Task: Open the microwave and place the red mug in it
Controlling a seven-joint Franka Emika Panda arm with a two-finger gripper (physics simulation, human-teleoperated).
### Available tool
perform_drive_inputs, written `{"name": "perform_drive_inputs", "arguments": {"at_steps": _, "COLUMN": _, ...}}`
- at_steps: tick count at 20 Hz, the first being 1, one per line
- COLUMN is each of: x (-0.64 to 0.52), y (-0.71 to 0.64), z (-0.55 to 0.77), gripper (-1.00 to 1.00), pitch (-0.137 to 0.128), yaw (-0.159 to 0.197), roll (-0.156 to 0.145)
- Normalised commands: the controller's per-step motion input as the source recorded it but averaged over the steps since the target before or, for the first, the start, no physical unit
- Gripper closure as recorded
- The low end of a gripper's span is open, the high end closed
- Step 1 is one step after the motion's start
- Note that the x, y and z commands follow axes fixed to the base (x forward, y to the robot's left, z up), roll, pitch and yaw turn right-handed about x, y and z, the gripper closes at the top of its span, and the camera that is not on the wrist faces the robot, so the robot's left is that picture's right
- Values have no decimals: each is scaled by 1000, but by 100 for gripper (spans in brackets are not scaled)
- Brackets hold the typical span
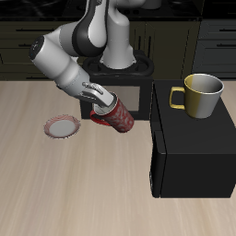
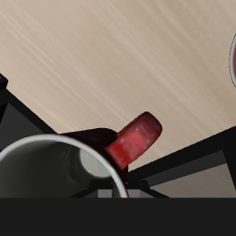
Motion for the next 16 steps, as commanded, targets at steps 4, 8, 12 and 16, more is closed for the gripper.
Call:
{"name": "perform_drive_inputs", "arguments": {"at_steps": 4, "x": -136, "y": 291, "z": -23, "gripper": 100, "pitch": -20, "yaw": -12, "roll": 56}}
{"name": "perform_drive_inputs", "arguments": {"at_steps": 8, "x": -65, "y": 189, "z": -34, "gripper": 100, "pitch": 1, "yaw": -31, "roll": 43}}
{"name": "perform_drive_inputs", "arguments": {"at_steps": 12, "x": 4, "y": 147, "z": -38, "gripper": 100, "pitch": 11, "yaw": -17, "roll": 16}}
{"name": "perform_drive_inputs", "arguments": {"at_steps": 16, "x": 3, "y": 185, "z": -35, "gripper": 100, "pitch": 6, "yaw": -19, "roll": 41}}
